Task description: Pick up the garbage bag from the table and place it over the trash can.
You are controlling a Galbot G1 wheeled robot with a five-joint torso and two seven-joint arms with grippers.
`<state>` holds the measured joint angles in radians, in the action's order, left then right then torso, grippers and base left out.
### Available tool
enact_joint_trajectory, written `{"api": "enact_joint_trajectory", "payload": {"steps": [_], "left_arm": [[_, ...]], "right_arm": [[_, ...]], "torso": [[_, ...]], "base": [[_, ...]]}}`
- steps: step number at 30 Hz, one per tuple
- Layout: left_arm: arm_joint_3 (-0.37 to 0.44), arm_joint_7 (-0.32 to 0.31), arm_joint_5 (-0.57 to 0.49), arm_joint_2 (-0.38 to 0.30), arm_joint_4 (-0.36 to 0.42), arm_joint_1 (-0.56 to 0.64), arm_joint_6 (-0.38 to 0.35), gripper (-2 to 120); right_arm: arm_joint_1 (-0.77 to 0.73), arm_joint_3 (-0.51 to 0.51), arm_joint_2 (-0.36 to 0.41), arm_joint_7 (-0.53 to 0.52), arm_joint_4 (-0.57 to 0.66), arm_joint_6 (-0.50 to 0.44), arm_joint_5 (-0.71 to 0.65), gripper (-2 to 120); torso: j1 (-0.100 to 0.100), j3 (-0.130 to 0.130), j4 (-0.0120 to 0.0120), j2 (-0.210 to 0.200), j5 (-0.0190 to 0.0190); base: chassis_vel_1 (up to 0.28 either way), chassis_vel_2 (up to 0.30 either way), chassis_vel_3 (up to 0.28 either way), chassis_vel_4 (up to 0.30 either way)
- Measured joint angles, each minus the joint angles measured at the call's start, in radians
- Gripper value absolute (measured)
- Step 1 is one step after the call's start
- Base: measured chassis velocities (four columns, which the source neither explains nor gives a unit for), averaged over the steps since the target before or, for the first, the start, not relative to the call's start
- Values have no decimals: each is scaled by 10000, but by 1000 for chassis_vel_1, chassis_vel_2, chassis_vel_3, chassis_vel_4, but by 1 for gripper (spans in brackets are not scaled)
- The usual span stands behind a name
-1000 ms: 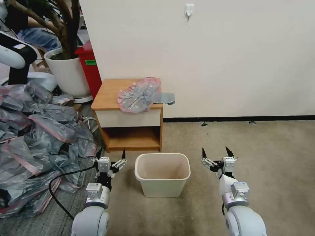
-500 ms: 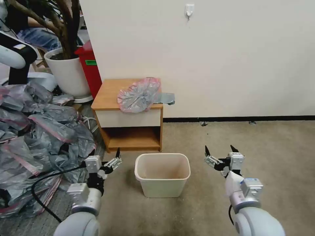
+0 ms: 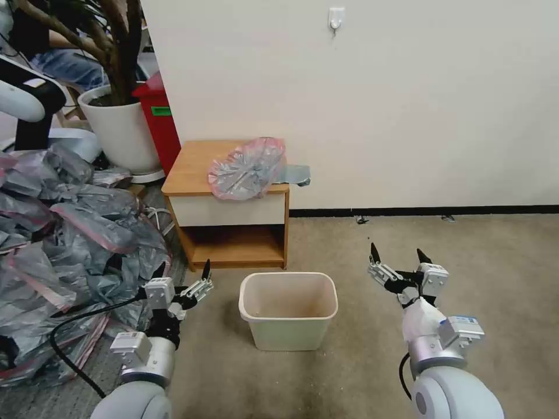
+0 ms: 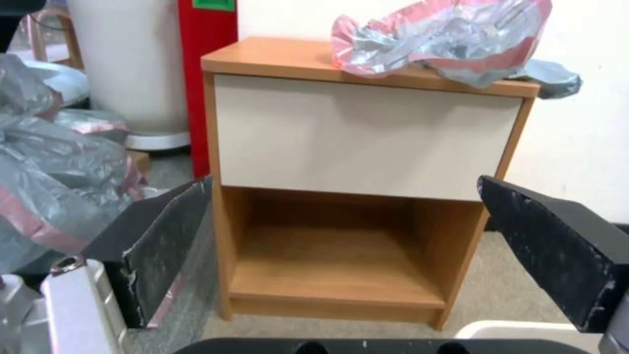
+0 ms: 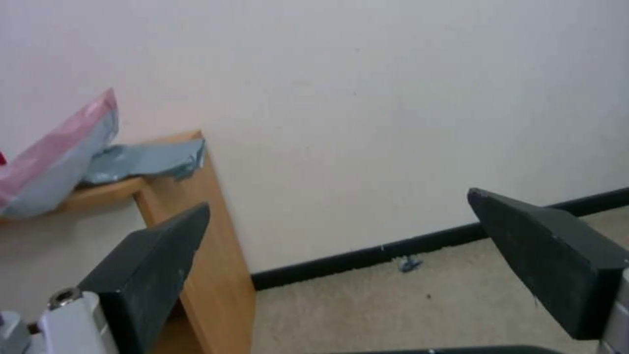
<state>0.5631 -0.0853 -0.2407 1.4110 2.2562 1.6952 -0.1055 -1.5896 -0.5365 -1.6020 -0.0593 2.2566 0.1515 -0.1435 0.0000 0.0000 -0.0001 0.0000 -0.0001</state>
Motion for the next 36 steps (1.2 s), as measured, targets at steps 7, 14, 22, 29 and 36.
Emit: {"api": "enact_joint_trajectory", "payload": {"steps": [7,14,22,29,36], "left_arm": [[230,1,-5,51,-82,248,453,100],[465,0,-336,171,-81,541,883,100],[894,-27,-308,524,116,1118,1206,100],[1418,-37,-142,897,233,1594,1457,100],[1839,-43,-71,1276,328,1901,1597,100]], "right_arm": [[1683,1242,521,-2064,-1013,11,-3329,100],[3633,2425,702,-3877,-1914,279,-7422,100],[5790,2664,262,-5535,-3320,315,-11599,100],[7489,2462,-56,-5822,-4907,367,-12553,100],[8938,2236,-58,-5685,-6853,299,-12921,100]], "torso": [[0,1,-1,0,1],[0,1,3,0,0],[0,1,1,0,0],[0,1,1,0,0],[0,2,-1,0,1]], "base": [[0,0,0,0],[0,0,0,0],[0,0,0,0],[0,0,0,0],[0,0,0,0]]}}
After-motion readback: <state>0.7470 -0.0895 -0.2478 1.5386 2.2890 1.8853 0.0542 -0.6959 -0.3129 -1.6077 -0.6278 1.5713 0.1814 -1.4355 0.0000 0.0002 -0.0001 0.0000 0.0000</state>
